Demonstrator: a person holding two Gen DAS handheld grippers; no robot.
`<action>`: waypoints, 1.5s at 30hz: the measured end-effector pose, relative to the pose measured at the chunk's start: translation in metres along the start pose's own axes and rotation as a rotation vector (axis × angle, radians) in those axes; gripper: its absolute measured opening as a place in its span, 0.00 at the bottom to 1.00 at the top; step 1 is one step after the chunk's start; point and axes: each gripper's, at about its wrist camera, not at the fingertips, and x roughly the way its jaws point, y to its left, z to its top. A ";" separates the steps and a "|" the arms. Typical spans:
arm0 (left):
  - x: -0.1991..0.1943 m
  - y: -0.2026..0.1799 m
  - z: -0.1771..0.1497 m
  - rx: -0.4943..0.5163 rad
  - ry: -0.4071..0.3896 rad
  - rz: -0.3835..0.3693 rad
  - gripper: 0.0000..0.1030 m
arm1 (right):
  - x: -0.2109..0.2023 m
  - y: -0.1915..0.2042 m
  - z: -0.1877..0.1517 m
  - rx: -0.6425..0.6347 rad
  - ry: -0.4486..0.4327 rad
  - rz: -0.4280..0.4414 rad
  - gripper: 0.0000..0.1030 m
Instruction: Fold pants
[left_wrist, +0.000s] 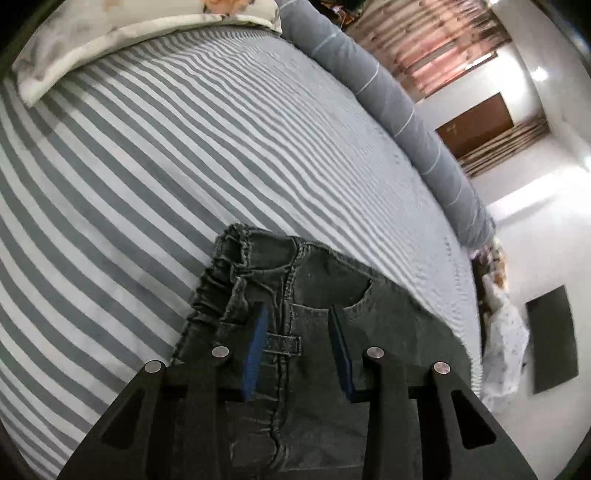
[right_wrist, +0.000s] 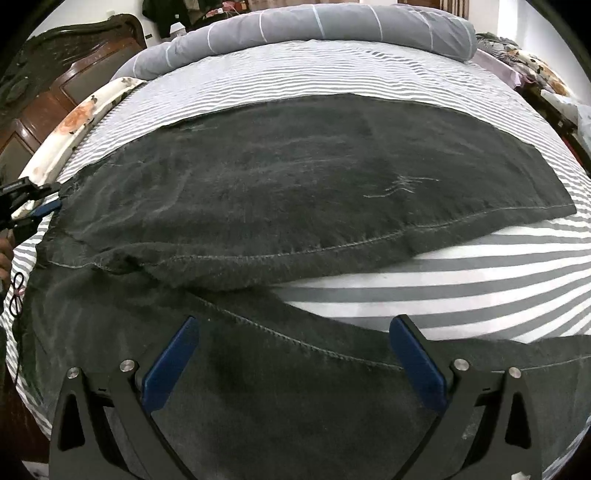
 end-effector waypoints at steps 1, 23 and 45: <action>-0.007 0.002 0.001 0.014 -0.013 0.021 0.34 | 0.001 0.001 0.000 -0.002 -0.002 0.010 1.00; 0.015 0.005 0.002 0.083 -0.033 0.087 0.34 | 0.013 0.019 0.006 -0.055 0.002 -0.013 1.00; 0.044 0.002 0.023 0.093 -0.032 0.069 0.14 | 0.031 0.024 0.058 -0.220 0.017 0.005 0.99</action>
